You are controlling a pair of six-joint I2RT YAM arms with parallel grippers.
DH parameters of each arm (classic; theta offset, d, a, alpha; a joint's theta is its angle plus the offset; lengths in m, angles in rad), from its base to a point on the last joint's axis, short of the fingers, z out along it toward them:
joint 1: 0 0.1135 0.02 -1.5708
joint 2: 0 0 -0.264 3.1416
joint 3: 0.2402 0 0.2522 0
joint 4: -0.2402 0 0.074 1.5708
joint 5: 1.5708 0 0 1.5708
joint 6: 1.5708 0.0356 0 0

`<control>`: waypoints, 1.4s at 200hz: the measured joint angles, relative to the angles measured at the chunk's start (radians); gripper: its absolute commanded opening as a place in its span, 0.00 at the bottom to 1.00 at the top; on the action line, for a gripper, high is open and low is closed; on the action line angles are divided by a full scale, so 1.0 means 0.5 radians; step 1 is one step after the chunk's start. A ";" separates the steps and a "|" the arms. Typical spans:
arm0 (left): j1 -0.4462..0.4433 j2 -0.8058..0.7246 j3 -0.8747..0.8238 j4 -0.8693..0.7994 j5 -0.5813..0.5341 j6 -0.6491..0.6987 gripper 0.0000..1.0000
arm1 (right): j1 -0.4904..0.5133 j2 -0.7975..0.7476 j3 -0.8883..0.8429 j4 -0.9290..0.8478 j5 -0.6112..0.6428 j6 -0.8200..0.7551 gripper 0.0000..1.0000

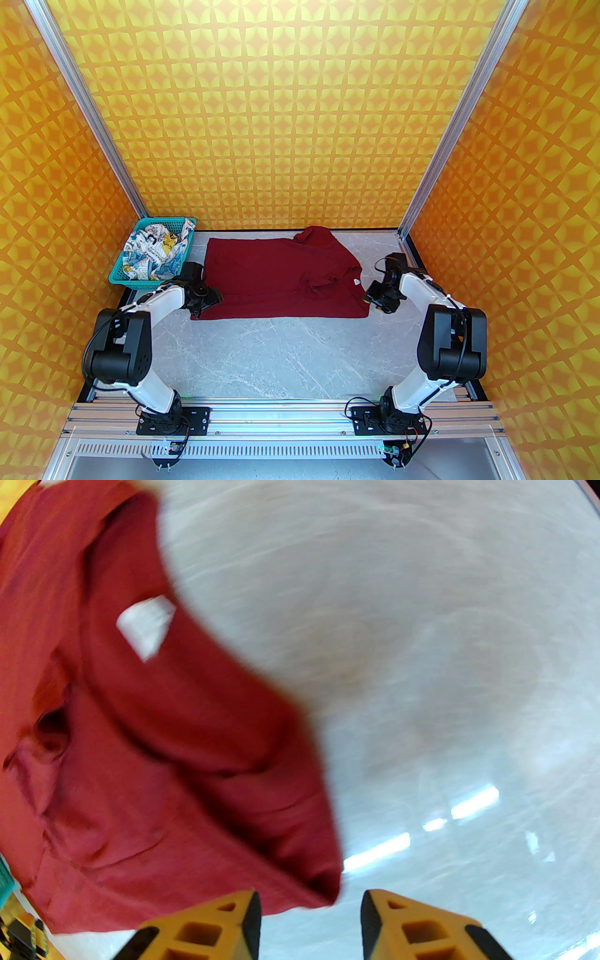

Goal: Fold and stack the mixed laundry pile

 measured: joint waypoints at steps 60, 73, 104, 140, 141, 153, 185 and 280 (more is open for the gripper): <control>-0.208 0.587 0.632 0.002 -0.001 0.121 0.55 | 0.462 0.426 0.372 0.218 -0.076 0.076 0.39; -0.204 0.714 0.677 0.002 0.000 0.135 0.55 | 0.466 0.543 0.419 0.262 -0.076 0.092 0.39; -0.199 0.726 0.634 0.042 0.007 0.147 0.55 | 0.456 0.636 0.418 0.294 -0.062 0.122 0.39; -0.199 0.523 0.306 0.198 0.011 0.148 0.55 | 0.452 0.477 0.160 0.406 -0.051 0.130 0.41; -0.199 0.517 0.295 0.201 0.012 0.148 0.55 | 0.452 0.468 0.147 0.407 -0.053 0.130 0.41; -0.200 0.400 0.143 0.222 0.021 0.147 0.55 | 0.453 0.356 0.000 0.422 -0.053 0.137 0.41; -0.209 0.086 -0.244 0.247 0.063 0.109 0.56 | 0.453 -0.021 -0.458 0.433 -0.090 0.171 0.41; -0.276 -0.171 -0.316 -0.111 0.098 -0.004 0.56 | 0.493 -0.581 -0.587 -0.007 -0.053 0.233 0.43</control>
